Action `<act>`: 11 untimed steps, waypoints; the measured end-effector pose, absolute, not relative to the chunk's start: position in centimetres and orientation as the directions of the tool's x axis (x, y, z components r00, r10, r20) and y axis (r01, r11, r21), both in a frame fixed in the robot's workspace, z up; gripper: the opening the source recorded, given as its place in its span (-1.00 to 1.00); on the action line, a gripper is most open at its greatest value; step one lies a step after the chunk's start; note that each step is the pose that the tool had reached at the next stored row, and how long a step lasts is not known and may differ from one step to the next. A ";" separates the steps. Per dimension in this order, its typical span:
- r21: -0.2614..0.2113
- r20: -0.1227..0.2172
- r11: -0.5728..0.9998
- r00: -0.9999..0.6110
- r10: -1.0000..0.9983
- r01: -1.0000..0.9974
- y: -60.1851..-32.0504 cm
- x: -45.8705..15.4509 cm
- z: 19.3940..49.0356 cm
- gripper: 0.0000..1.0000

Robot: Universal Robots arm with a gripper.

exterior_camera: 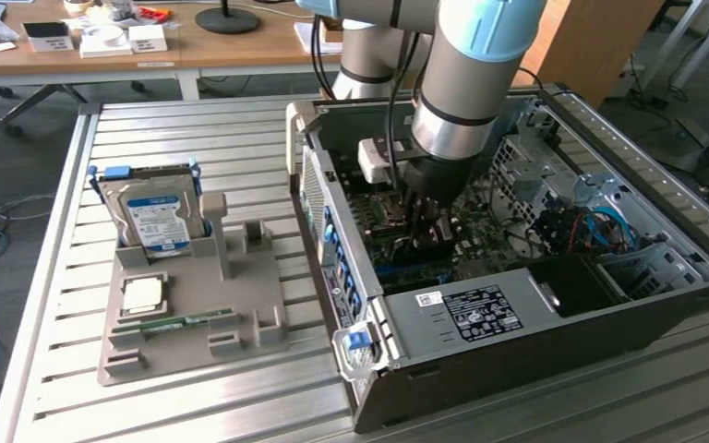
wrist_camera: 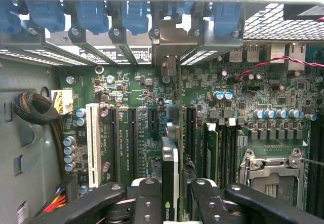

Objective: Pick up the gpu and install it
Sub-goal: 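Insert the gpu into the slot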

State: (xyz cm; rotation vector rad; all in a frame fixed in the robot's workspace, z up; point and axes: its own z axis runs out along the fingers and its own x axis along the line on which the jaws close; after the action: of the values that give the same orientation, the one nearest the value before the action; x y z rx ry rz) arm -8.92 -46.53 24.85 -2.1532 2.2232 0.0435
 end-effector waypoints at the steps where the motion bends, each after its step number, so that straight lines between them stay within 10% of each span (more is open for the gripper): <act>1: -0.012 -0.053 0.032 -0.032 -0.998 -0.999 -46.5 -8.9 24.8 -0.47; 11: -0.012 -0.053 0.032 -0.032 -0.998 -0.999 -46.5 -9.0 24.7 -0.47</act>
State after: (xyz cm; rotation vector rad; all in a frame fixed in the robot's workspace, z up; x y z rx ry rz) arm -8.96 -46.53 24.74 -2.1530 2.2230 0.0432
